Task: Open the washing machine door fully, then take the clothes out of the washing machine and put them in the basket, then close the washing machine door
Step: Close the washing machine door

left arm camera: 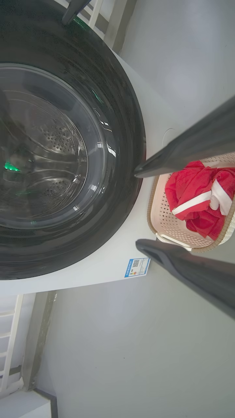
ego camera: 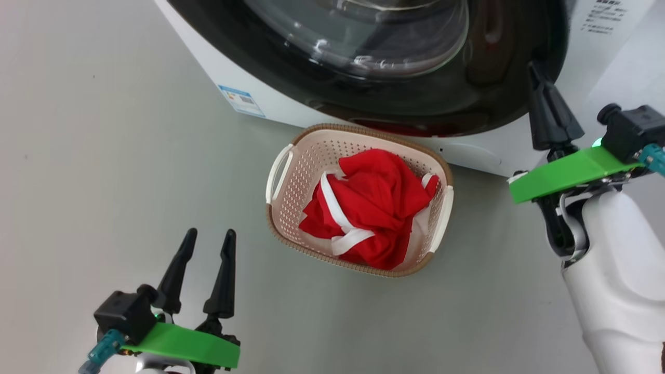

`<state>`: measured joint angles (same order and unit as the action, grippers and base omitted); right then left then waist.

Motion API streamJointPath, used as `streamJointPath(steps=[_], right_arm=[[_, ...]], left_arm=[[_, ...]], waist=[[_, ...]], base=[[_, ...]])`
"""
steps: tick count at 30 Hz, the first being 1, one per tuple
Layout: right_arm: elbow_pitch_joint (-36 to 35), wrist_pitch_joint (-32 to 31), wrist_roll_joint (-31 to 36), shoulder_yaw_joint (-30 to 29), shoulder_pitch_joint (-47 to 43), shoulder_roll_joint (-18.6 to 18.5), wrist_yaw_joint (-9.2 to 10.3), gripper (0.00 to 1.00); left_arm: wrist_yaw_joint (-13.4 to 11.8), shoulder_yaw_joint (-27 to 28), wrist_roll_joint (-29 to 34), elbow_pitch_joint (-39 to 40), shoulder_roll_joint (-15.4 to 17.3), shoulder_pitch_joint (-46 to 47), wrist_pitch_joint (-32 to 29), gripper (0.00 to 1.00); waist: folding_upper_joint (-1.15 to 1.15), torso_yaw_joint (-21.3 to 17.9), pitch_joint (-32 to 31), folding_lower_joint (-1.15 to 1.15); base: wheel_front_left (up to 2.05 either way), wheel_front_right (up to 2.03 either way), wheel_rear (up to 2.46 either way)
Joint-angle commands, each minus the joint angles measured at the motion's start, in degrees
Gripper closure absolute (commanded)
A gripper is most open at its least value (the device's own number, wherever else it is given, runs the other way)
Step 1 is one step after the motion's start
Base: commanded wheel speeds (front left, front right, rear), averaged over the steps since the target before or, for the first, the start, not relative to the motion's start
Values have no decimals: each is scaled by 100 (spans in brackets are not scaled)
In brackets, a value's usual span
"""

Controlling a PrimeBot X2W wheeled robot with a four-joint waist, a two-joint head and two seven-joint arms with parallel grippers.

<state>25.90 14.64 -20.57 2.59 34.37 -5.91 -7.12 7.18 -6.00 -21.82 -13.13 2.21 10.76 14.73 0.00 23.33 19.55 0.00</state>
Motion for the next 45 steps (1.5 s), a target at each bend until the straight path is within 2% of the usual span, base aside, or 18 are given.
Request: streamJointPath(steps=[1,16,27,29,32,33,34,45], right_arm=[[-99,36,72,61,202,9,-36,100],[-10,36,200,-505,930,27,-36,100],[16,36,216,-78,597,81,-36,100],[-10,36,186,-13,453,90,-36,86],[-85,36,144,58,213,107,-36,51],[-109,36,132,79,132,114,-36,22],[-134,36,120,101,47,121,-36,0],[-377,36,20,222,-923,229,-36,0]], left_arm=[[31,142,-35,146,67,119,27,0],[31,-43,-125,160,67,416,27,0],[31,23,31,46,67,398,27,0],[31,30,86,7,67,378,27,0],[31,72,170,-64,67,349,27,0],[31,90,199,-81,67,337,27,0],[31,108,233,-99,67,323,27,0],[31,309,501,-235,213,120,27,0]], waist=[[0,64,100,0],[0,154,434,0],[0,-4,186,0],[0,-54,111,0],[0,-144,-14,0],[0,-178,-56,0],[0,-214,-100,0],[0,-726,-627,0]], base=[[0,0,0],[0,0,0],[0,0,0],[0,0,0],[0,0,0],[0,0,0],[0,0,0],[0,0,0]])
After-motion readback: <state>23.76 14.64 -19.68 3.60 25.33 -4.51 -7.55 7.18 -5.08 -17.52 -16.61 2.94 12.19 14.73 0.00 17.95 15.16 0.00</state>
